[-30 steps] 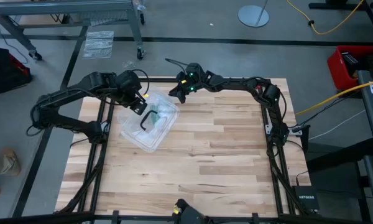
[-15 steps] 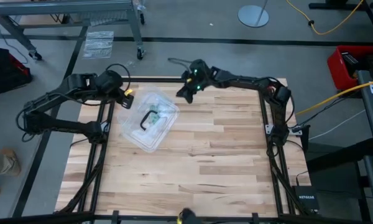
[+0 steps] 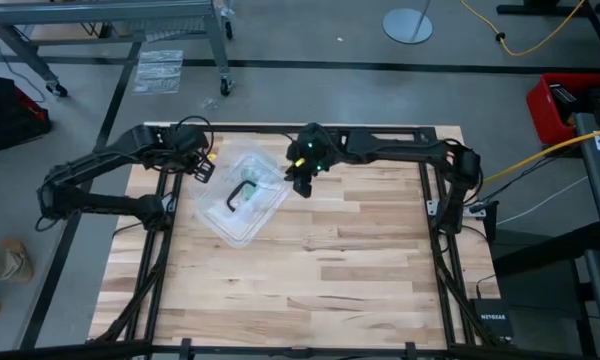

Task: Roll bandage
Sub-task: Close the transparent bin with the transparent bin cover

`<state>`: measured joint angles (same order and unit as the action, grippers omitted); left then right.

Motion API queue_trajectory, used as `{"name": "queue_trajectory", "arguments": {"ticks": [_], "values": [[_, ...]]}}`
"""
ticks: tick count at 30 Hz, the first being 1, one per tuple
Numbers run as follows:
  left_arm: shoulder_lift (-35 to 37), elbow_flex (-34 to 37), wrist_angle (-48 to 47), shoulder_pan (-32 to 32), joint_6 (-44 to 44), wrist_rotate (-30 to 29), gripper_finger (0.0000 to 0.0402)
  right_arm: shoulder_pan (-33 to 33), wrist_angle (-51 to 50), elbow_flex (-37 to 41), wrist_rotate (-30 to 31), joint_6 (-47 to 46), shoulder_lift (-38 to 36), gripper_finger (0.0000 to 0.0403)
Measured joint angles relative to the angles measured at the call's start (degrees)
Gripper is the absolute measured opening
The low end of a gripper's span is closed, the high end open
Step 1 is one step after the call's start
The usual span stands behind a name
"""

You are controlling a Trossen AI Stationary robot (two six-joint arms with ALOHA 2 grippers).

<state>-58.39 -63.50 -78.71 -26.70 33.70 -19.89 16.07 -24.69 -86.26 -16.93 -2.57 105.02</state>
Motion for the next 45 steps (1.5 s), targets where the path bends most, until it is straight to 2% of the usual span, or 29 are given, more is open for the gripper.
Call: {"name": "queue_trajectory", "arguments": {"ticks": [6, 12, 18, 23, 25, 29, 34, 39, 45], "values": [[0.04, 1.26, 0.97, -3.44, -2.3, -0.05, 0.0, -1.92, 0.78, 0.0, 11.93, 0.0, -2.52, 0.0104], [0.04, 1.26, 1.87, -5.5, -5.42, 0.01, 0.0, -1.98, -7.97, 0.0, 19.06, -2.75, -4.72, 0.0104], [0.07, 1.26, 1.81, -8.49, -8.67, 0.25, 0.0, -5.91, -17.43, 0.02, 20.47, -5.3, -6.13, 0.0104], [0.07, 1.26, 1.87, -11.64, -11.35, 3.2, 0.0, -12.09, -18.37, 0.02, 20.39, -7.64, -6.26, 0.0104], [0.07, 1.26, 1.94, -12.77, -11.94, 4.39, 0.0, -14.54, -17.63, 0.02, 20.76, -8.49, -6.26, 0.0104], [0.08, 1.78, 2.75, -14.53, -12.63, 6.79, 0.0, -18.91, -15.91, 0.02, 26.74, -10.33, -6.26, 0.0104], [0.07, 7.39, 7.85, -15.43, -13.02, 9.87, 0.0, -21.84, -12.46, 1.61, 30.81, -12.6, -5.9, 0.0104], [0.07, 13.21, 13.06, -15.53, -13.81, 10.16, 0.0, -22.96, -5.35, 8.42, 30.41, -15.75, -5.76, 0.0104], [0.09, 16.89, 17.49, -16.6, -14.43, 14.51, 0.0, -22.83, 5.4, 13.44, 29.37, -16.66, -5.72, 0.0104]]}}
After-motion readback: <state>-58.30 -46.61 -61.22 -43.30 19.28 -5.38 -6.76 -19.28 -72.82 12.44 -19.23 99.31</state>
